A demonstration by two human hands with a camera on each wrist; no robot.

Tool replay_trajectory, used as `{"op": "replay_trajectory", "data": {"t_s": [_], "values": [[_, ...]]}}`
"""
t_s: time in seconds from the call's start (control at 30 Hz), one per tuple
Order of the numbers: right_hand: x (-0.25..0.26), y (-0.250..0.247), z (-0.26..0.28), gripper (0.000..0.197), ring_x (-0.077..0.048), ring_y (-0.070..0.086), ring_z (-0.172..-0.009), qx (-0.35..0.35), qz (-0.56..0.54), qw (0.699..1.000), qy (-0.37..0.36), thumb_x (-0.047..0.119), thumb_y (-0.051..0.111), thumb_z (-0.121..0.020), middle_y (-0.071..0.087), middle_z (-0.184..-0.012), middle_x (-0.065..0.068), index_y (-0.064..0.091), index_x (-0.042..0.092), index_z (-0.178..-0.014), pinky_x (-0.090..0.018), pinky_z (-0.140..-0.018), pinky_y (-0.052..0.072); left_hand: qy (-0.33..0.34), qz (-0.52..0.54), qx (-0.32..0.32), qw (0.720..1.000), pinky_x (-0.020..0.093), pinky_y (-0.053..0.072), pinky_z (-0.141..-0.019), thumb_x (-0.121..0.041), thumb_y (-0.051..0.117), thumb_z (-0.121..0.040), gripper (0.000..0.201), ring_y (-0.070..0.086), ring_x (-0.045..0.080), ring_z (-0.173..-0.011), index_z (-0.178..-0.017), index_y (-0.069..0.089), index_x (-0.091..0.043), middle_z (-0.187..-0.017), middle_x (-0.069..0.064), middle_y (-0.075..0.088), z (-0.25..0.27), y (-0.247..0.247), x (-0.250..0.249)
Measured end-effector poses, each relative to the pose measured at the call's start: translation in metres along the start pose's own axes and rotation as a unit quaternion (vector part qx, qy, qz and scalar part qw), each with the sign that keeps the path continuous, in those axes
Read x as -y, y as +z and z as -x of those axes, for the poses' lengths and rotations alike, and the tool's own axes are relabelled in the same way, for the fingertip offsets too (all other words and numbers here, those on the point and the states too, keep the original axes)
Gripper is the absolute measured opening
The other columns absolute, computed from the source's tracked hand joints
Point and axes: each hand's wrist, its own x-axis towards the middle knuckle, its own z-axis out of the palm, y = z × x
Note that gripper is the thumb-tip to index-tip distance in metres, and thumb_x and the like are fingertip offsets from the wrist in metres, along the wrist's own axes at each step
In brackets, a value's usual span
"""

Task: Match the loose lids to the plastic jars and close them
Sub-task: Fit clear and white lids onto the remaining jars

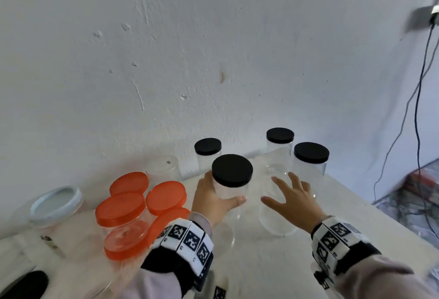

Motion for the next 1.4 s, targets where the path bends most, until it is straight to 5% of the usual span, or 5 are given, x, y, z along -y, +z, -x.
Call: {"op": "replay_trajectory", "data": {"t_s": [0.27, 0.67, 0.8, 1.03, 1.4], "values": [[-0.002, 0.007, 0.002, 0.074, -0.034, 0.011, -0.140, -0.039, -0.039, 0.998, -0.009, 0.067, 0.050, -0.084, 0.007, -0.158, -0.002, 0.028, 0.035, -0.147, -0.046, -0.113, 0.026, -0.104, 0.034, -0.025, 0.994, 0.024, 0.033, -0.092, -0.034, 0.084, -0.067, 0.082, 0.045, 0.023, -0.126, -0.133, 0.039, -0.013, -0.134, 0.004, 0.049, -0.047, 0.033, 0.007], [-0.004, 0.013, -0.001, 0.074, -0.032, 0.011, -0.139, -0.053, -0.048, 0.997, -0.006, 0.068, 0.050, -0.083, 0.005, -0.157, 0.001, 0.027, 0.037, -0.146, -0.044, -0.112, 0.025, -0.160, -0.022, 0.030, 0.986, 0.036, 0.030, -0.111, -0.042, 0.077, -0.073, 0.105, 0.032, 0.029, -0.138, -0.148, 0.013, -0.006, -0.150, 0.013, 0.030, -0.061, 0.050, 0.016], [-0.006, 0.013, -0.002, 0.075, -0.032, 0.011, -0.139, -0.050, -0.052, 0.997, -0.013, 0.068, 0.051, -0.082, 0.005, -0.157, 0.001, 0.028, 0.036, -0.146, -0.045, -0.112, 0.025, -0.251, -0.212, 0.143, 0.934, 0.039, 0.033, -0.109, -0.054, 0.076, -0.069, 0.115, 0.033, 0.030, -0.136, -0.148, 0.006, -0.008, -0.147, 0.015, 0.027, -0.044, 0.050, 0.025], [-0.005, 0.005, 0.002, 0.080, -0.033, 0.006, -0.141, -0.018, -0.060, 0.998, -0.013, 0.071, 0.052, -0.080, 0.001, -0.158, 0.000, 0.027, 0.037, -0.147, -0.048, -0.112, 0.024, -0.218, -0.452, 0.261, 0.825, 0.037, 0.033, -0.106, -0.052, 0.067, -0.079, 0.085, 0.032, 0.030, -0.136, -0.141, 0.024, -0.012, -0.145, 0.013, 0.031, -0.010, 0.055, 0.033], [-0.010, -0.016, 0.038, 0.098, -0.028, 0.024, -0.129, -0.055, -0.154, 0.987, 0.011, 0.052, 0.078, -0.068, 0.024, -0.136, -0.004, 0.020, 0.039, -0.146, -0.039, -0.102, 0.035, -0.156, -0.347, 0.240, 0.893, 0.036, 0.037, -0.105, -0.063, 0.070, -0.068, 0.104, 0.038, 0.030, -0.131, -0.146, 0.017, -0.019, -0.141, 0.011, 0.035, 0.014, 0.038, 0.019]]}}
